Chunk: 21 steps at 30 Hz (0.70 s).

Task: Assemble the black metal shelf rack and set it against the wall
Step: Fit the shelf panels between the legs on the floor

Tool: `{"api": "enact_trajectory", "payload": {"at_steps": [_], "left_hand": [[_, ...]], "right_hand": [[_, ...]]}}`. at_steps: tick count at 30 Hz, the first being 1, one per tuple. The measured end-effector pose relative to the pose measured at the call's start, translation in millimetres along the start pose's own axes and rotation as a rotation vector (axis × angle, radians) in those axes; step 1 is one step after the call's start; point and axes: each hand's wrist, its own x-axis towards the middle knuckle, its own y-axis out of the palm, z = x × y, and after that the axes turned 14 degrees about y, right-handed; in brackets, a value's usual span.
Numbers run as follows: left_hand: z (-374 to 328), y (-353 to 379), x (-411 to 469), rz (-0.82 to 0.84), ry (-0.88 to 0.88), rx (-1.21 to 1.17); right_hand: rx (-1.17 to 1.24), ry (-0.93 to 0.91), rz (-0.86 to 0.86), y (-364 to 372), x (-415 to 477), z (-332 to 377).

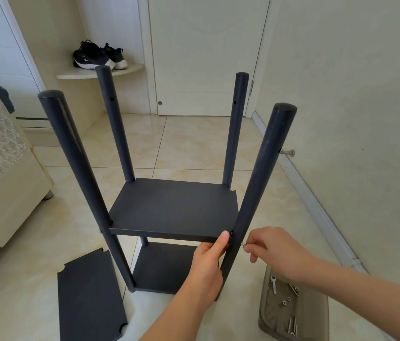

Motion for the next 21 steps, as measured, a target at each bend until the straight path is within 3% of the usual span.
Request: {"api": "enact_trajectory", "payload": {"at_steps": [4,21], "left_hand": [[1.6,-3.1,0.4,-0.016,0.043,0.063],[-2.1,4.2,-4.7,-0.019,0.015,0.018]], "right_hand": [[-0.227,-0.099,-0.099,-2.6,-1.0,2.7],[-0.117,-0.098,-0.124,-4.4,2.1,-2.2]]}}
